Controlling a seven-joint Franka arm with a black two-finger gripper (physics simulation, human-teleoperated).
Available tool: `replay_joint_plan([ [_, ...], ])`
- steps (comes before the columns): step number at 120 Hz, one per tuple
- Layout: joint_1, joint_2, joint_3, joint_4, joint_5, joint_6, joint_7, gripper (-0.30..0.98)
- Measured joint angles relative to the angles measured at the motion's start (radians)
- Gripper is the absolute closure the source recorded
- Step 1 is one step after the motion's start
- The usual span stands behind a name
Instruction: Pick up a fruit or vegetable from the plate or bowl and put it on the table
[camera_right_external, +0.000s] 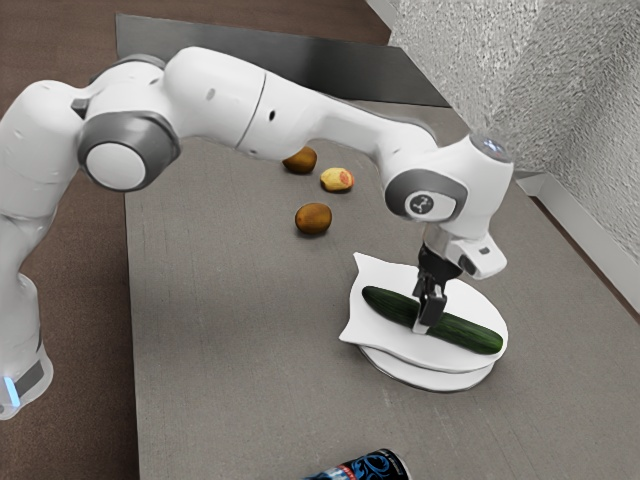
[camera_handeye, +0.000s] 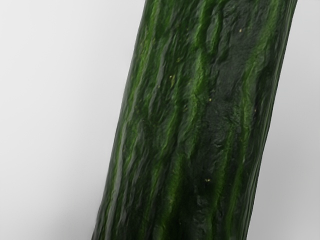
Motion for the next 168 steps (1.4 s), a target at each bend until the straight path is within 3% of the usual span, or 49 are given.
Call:
replay_joint_plan([
  [32,0.01,0.01,0.0,0.0,-0.011,0.003,0.008,0.01],
  [58,0.017,0.022,0.0,0.0,-0.029,0.003,0.011,0.4],
  [75,0.018,0.019,0.0,0.0,-0.03,0.004,0.012,0.49],
  [101,0.019,-0.053,0.028,0.032,-0.028,-0.005,0.013,0.51],
  [144,0.3,-0.044,0.048,0.151,-0.03,-0.11,0.014,0.51],
  [168,0.389,0.168,0.036,0.431,-0.057,-0.181,0.015,0.51],
])
